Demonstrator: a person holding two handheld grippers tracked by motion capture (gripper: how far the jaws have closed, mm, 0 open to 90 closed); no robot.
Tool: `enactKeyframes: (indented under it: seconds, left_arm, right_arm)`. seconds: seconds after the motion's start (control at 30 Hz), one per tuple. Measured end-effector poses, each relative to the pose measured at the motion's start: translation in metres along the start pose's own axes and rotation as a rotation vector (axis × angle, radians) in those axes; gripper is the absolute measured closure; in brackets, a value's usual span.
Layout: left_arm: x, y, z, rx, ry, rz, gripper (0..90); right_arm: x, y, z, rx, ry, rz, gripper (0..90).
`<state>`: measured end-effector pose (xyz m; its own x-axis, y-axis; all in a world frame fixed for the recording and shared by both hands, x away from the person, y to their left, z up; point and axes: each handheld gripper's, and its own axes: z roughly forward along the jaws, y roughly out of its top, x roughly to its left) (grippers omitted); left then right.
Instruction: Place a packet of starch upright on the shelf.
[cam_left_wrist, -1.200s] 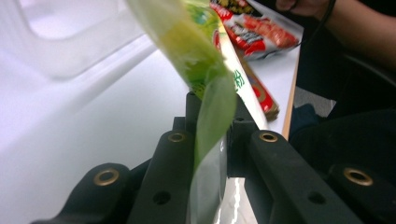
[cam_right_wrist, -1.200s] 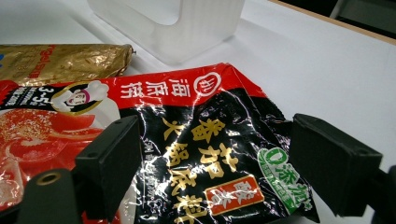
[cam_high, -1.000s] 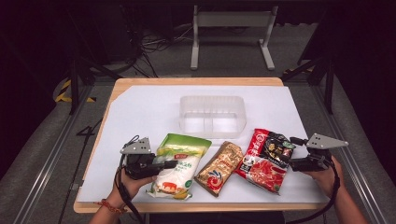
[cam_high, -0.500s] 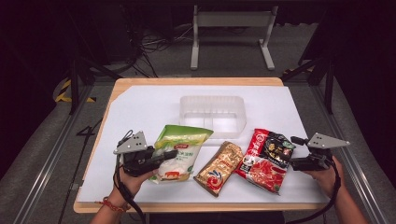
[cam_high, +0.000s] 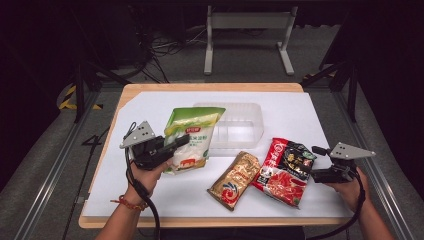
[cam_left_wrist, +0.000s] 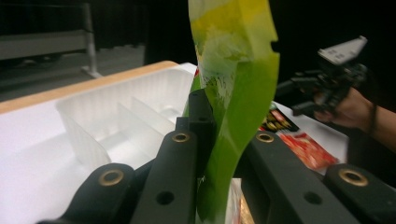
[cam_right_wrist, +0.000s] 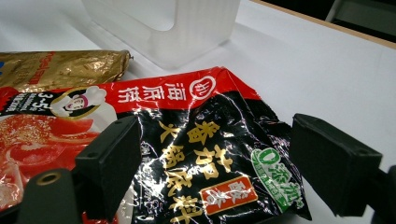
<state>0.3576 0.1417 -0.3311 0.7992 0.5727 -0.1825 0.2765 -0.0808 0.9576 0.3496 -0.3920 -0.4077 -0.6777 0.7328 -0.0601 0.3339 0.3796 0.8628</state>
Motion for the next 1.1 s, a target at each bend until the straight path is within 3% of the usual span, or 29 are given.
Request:
enactKeyframes:
  seconds: [0.3,0.37,0.43,0.47,0.63,0.83,1.1]
  left_arm:
    - [0.008,0.014,0.023,-0.051,0.059,-0.022,86.2]
    - [0.008,0.018,0.031,-0.063,0.108,-0.021,86.2]
    - [0.010,0.019,0.036,-0.075,0.127,-0.041,86.2]
    - [0.013,0.022,0.047,-0.085,0.137,-0.075,86.3]
    - [0.018,0.026,0.065,-0.086,0.164,-0.081,86.3]
    - [0.024,0.028,0.087,-0.082,0.234,-0.084,86.4]
    - [0.038,0.030,0.108,-0.100,0.314,-0.143,86.4]
  right_arm:
    - [0.000,0.000,0.000,0.002,0.001,-0.001,17.7]
    - [0.000,0.000,0.000,0.003,0.000,0.000,17.7]
    - [0.000,0.000,0.000,0.002,0.001,0.001,17.7]
    - [0.000,0.000,0.000,0.003,0.001,0.000,17.7]
    - [0.000,-0.001,0.000,0.004,0.004,-0.002,17.6]
    - [0.000,0.000,0.000,0.001,0.008,-0.004,17.7]
    - [0.000,0.000,0.000,0.008,0.010,-0.014,17.6]
